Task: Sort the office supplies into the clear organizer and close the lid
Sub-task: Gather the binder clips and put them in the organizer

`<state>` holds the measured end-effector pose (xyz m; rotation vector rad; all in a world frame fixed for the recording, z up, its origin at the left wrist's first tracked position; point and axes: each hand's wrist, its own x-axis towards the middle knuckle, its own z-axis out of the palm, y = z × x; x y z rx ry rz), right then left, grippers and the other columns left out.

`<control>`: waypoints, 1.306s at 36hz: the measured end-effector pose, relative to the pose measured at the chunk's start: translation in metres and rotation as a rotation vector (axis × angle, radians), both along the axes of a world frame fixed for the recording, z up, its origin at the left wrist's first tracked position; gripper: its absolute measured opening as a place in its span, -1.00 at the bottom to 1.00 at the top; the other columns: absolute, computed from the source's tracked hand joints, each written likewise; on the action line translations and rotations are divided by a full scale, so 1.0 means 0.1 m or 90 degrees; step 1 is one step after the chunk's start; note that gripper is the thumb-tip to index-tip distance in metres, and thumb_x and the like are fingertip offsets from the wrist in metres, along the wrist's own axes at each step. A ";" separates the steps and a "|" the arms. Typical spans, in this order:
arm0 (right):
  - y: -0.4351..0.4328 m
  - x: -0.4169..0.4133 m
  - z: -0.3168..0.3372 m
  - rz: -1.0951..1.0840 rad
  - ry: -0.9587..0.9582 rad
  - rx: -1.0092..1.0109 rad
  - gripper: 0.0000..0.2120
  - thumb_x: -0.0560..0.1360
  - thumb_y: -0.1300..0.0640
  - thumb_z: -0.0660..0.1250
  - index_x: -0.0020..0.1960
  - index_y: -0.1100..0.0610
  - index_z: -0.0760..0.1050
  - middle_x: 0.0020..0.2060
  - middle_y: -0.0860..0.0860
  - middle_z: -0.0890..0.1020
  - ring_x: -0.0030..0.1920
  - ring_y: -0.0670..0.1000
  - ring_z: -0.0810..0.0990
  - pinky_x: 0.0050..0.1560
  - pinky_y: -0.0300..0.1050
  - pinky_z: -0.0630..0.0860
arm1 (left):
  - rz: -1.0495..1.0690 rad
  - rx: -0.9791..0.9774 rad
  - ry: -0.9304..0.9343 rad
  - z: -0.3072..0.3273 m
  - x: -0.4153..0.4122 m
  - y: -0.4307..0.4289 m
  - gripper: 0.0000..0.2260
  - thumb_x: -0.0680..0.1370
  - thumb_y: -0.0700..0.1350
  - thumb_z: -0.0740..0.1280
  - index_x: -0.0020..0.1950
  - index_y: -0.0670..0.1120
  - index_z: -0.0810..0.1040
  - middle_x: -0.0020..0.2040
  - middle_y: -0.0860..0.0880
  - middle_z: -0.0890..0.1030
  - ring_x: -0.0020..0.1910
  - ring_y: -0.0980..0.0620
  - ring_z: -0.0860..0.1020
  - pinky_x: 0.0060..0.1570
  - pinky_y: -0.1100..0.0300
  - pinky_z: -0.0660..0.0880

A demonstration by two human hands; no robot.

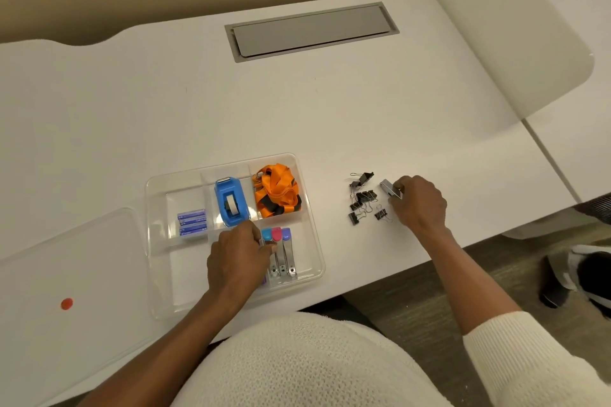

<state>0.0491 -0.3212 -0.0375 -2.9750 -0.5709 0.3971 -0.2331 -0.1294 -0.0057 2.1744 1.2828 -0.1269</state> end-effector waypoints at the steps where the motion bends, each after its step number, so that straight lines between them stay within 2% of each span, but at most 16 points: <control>1: 0.00 0.01 0.01 -0.008 0.000 0.009 -0.82 0.48 0.11 0.44 0.08 0.05 0.65 -0.04 0.07 0.67 -0.05 0.22 0.64 -0.16 -0.05 0.47 | 0.011 -0.010 -0.010 -0.02 0.00 0.00 -0.81 0.50 0.02 0.54 -0.07 0.00 0.57 -0.20 0.01 0.66 -0.24 0.06 0.59 -0.35 0.24 0.42; 5: -0.05 0.00 0.18 -0.035 -0.045 0.103 -0.86 0.52 0.10 0.43 0.07 0.05 0.64 -0.05 0.06 0.66 -0.08 0.18 0.63 -0.11 0.03 0.58 | 0.056 -0.043 -0.038 -0.07 0.00 0.03 -0.87 0.52 -0.09 0.52 -0.12 0.02 0.58 -0.20 0.02 0.67 -0.22 0.06 0.61 -0.32 0.24 0.46; 7: -0.04 -0.07 0.34 0.003 -0.090 0.190 -0.87 0.50 0.11 0.45 0.05 0.02 0.64 -0.09 0.01 0.63 -0.08 0.13 0.61 -0.13 0.03 0.58 | 0.074 -0.059 -0.048 -0.09 -0.01 0.05 -0.86 0.53 -0.10 0.51 -0.15 0.05 0.58 -0.19 0.04 0.67 -0.19 0.04 0.64 -0.25 0.19 0.53; 10: 0.06 -0.26 0.60 0.142 -0.126 0.313 -0.85 0.47 0.12 0.51 0.03 -0.03 0.64 -0.12 -0.08 0.63 -0.02 0.06 0.57 -0.11 0.01 0.52 | 0.096 -0.074 -0.053 -0.11 -0.03 0.05 -0.80 0.53 -0.05 0.51 -0.19 0.12 0.52 -0.21 0.10 0.63 -0.25 0.15 0.56 -0.24 0.18 0.55; 13: 0.23 -0.51 0.79 0.292 -0.143 0.368 -0.83 0.47 0.16 0.52 0.05 0.01 0.67 -0.08 -0.09 0.64 -0.02 0.05 0.54 -0.02 -0.01 0.46 | 0.097 -0.067 -0.048 -0.10 -0.04 0.03 -0.80 0.53 0.00 0.51 -0.19 0.13 0.51 -0.26 0.15 0.57 -0.30 0.20 0.50 -0.34 0.25 0.45; 16: 0.40 -0.76 0.87 0.444 -0.144 0.395 -0.85 0.48 0.18 0.53 0.04 0.04 0.69 -0.07 -0.06 0.65 -0.03 0.05 0.56 -0.01 0.00 0.44 | 0.096 -0.058 -0.038 -0.09 -0.04 0.03 -0.84 0.54 0.01 0.50 -0.13 0.10 0.53 -0.22 0.13 0.56 -0.31 0.19 0.46 -0.34 0.25 0.41; 19: 0.54 -0.95 0.84 0.654 -0.129 0.359 -0.86 0.51 0.13 0.50 0.06 0.03 0.68 -0.01 -0.01 0.66 0.03 0.07 0.56 0.03 0.01 0.44 | 0.096 -0.059 -0.036 -0.08 -0.05 0.02 -0.84 0.55 0.01 0.49 -0.13 0.10 0.52 -0.21 0.13 0.54 -0.27 0.16 0.45 -0.28 0.21 0.44; 22: 0.62 -1.07 0.75 0.857 -0.162 0.264 -0.85 0.55 0.16 0.44 0.11 0.04 0.62 0.04 0.03 0.64 0.11 0.11 0.54 0.16 0.05 0.41 | 0.104 -0.055 -0.027 -0.06 -0.04 0.01 -0.79 0.54 0.03 0.49 -0.16 0.12 0.47 -0.25 0.16 0.49 -0.23 0.12 0.46 -0.25 0.18 0.44; 26: 0.69 -1.16 0.63 1.031 -0.193 0.157 -0.86 0.64 0.24 0.26 0.11 0.12 0.57 0.06 0.10 0.57 0.16 0.18 0.51 0.28 0.13 0.40 | 0.096 -0.050 -0.013 -0.05 -0.04 0.00 -0.79 0.55 0.06 0.48 -0.17 0.12 0.46 -0.27 0.17 0.48 -0.24 0.13 0.45 -0.24 0.17 0.47; 28: 0.74 -1.15 0.60 1.094 -0.207 0.112 -0.90 0.63 0.24 0.30 0.08 0.15 0.58 0.07 0.14 0.59 0.18 0.20 0.51 0.27 0.17 0.44 | 0.095 -0.045 -0.015 -0.05 -0.04 0.00 -0.75 0.54 0.08 0.48 -0.21 0.14 0.43 -0.32 0.20 0.43 -0.29 0.15 0.43 -0.25 0.17 0.47; 33: 0.86 -1.09 0.58 1.161 -0.218 0.017 -0.84 0.46 0.16 0.56 0.02 0.14 0.67 0.10 0.18 0.64 0.22 0.22 0.54 0.21 0.20 0.53 | 0.097 -0.037 -0.018 -0.03 -0.05 0.00 -0.77 0.53 0.09 0.49 -0.19 0.13 0.45 -0.33 0.21 0.41 -0.25 0.13 0.45 -0.25 0.17 0.47; 38: 0.93 -1.16 0.53 1.191 -0.227 -0.067 -0.93 0.51 0.15 0.50 -0.02 0.11 0.68 0.07 0.17 0.64 0.17 0.20 0.54 0.23 0.21 0.48 | 0.108 -0.033 -0.010 -0.02 -0.05 -0.02 -0.81 0.53 0.08 0.48 -0.13 0.10 0.50 -0.20 0.12 0.54 -0.19 0.09 0.50 -0.24 0.16 0.47; 42: 0.95 -1.23 0.50 1.210 -0.222 -0.092 -0.93 0.50 0.13 0.51 -0.10 0.12 0.66 -0.05 0.12 0.66 0.06 0.15 0.53 0.14 0.12 0.52 | 0.110 -0.028 -0.004 0.00 -0.04 -0.03 -0.82 0.54 0.08 0.48 -0.14 0.10 0.50 -0.23 0.12 0.52 -0.19 0.08 0.51 -0.23 0.16 0.48; 47: 0.90 -1.28 0.42 1.214 -0.192 -0.089 -0.90 0.52 0.09 0.51 -0.03 0.10 0.65 -0.01 0.07 0.69 0.16 0.11 0.58 0.10 0.01 0.59 | 0.101 -0.031 0.008 0.01 -0.04 -0.02 -0.83 0.55 0.09 0.47 -0.14 0.08 0.53 -0.21 0.09 0.56 -0.19 0.08 0.52 -0.23 0.16 0.50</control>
